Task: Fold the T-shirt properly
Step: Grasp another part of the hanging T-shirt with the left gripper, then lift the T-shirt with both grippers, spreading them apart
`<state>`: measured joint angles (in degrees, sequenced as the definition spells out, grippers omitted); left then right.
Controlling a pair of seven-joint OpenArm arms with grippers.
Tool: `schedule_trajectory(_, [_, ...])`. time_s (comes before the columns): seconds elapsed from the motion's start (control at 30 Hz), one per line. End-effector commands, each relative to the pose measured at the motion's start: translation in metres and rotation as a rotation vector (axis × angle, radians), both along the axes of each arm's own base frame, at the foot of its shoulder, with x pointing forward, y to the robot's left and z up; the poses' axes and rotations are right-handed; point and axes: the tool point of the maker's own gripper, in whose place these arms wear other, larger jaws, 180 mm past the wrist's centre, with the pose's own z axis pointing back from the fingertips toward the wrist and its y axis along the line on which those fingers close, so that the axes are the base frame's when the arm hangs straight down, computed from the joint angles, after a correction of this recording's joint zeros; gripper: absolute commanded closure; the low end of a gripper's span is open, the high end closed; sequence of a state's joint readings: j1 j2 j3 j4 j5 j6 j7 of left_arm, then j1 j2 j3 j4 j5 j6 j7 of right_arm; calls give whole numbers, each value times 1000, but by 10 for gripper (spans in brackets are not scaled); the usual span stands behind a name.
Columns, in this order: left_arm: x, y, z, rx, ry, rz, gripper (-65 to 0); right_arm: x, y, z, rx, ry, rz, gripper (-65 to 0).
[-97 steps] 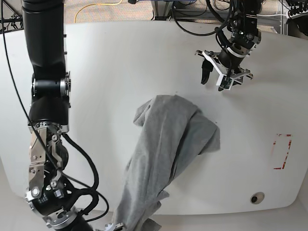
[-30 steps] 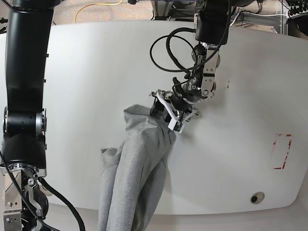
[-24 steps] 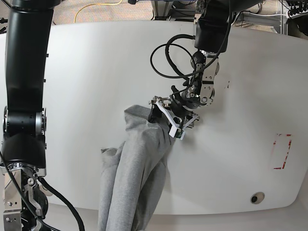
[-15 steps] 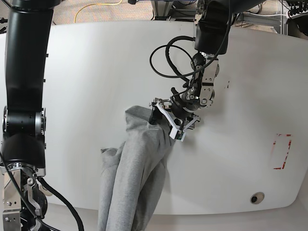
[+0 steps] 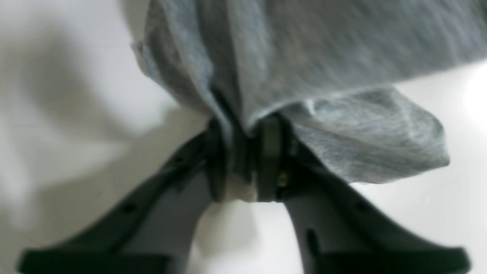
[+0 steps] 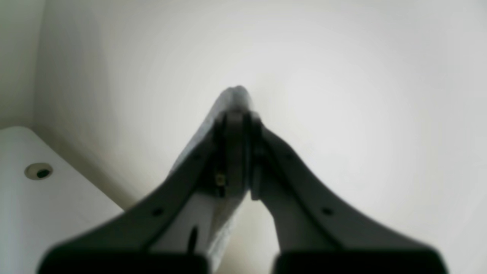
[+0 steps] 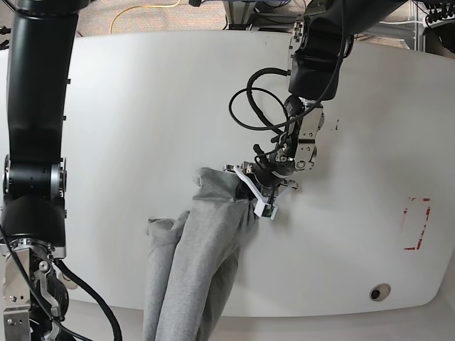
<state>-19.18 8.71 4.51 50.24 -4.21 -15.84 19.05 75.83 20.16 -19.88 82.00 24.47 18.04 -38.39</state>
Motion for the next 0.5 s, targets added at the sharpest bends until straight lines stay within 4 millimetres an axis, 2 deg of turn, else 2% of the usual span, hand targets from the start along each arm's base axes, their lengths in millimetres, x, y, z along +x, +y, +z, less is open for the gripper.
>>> schedule_trajectory(0.0, [-21, 0, -24, 60, 109, -35, 0, -10, -6, 27, 27, -73, 2, 0])
schedule_trajectory(0.13, [-30, 0, -30, 59, 124, -35, 0, -9, -14, 26, 23, -71, -14, 0])
schedule_trajectory(0.33, [-36, 5, -13, 53, 60, -19, 0, 2, -29, 21, 39, -38, -49, 0])
schedule_trajectory(0.47, [-43, 37, 6, 130, 27, -12, 0, 6, -50, 21, 66, -28, -83, 0])
